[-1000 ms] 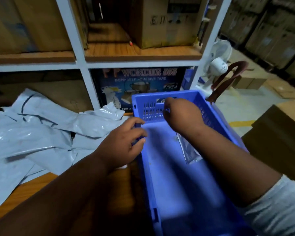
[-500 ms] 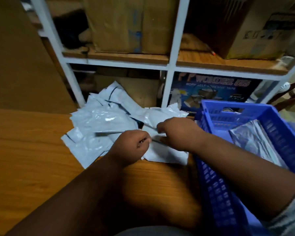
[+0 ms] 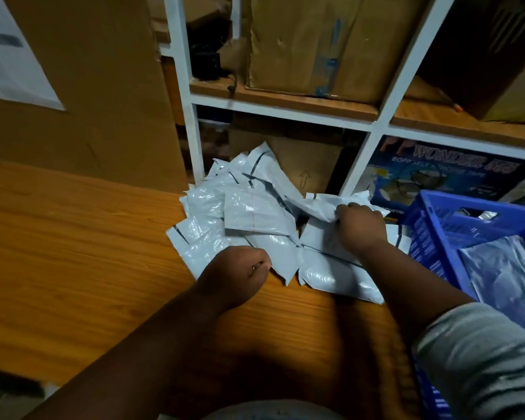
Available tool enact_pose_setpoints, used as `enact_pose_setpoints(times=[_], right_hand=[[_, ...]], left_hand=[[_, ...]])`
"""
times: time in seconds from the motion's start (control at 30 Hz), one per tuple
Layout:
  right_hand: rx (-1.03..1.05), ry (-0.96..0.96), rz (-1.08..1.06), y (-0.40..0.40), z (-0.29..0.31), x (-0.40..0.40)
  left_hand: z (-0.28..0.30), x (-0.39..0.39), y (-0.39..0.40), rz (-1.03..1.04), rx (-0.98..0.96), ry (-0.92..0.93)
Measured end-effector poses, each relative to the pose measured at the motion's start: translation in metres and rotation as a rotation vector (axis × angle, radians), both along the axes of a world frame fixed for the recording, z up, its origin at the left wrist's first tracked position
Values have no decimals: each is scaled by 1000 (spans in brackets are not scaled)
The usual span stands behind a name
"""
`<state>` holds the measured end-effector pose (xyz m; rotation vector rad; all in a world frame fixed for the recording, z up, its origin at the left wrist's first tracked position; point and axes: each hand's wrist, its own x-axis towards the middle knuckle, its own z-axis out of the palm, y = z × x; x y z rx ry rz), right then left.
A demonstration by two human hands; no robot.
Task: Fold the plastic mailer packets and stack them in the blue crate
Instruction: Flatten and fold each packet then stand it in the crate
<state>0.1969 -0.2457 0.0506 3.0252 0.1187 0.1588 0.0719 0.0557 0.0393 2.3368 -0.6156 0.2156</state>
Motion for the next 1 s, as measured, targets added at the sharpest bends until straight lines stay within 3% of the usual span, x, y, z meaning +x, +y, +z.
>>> enact_pose_setpoints(times=[0.17, 0.3, 0.4, 0.47, 0.53, 0.6, 0.63, 0.73, 0.83, 1.0], right_hand=[[423, -127, 2, 8, 19, -42], [834, 56, 18, 22, 30, -101], [1128, 254, -23, 20, 35, -138], [1300, 424, -30, 16, 32, -157], [1390, 548, -23, 15, 26, -174], [1379, 651, -18, 19, 18, -187], [1356, 678, -34, 22, 14, -193], [1370, 579, -225, 36, -7, -211], [1370, 411, -401, 47, -39, -230], [1598, 417, -574, 60, -55, -248]], left_hand=[[3, 10, 2, -1, -49, 62], [14, 7, -3, 6, -80, 1], [16, -1, 1, 242, -221, 18], [14, -2, 11, 286, -418, 193], [13, -2, 21, 170, -609, 534], [2, -5, 30, 54, -671, 795], [-6, -8, 33, 38, -628, 825], [-42, -17, 46, 101, -430, 727], [-76, -29, 50, 301, -254, 546], [-101, -51, 51, 329, -195, 398]])
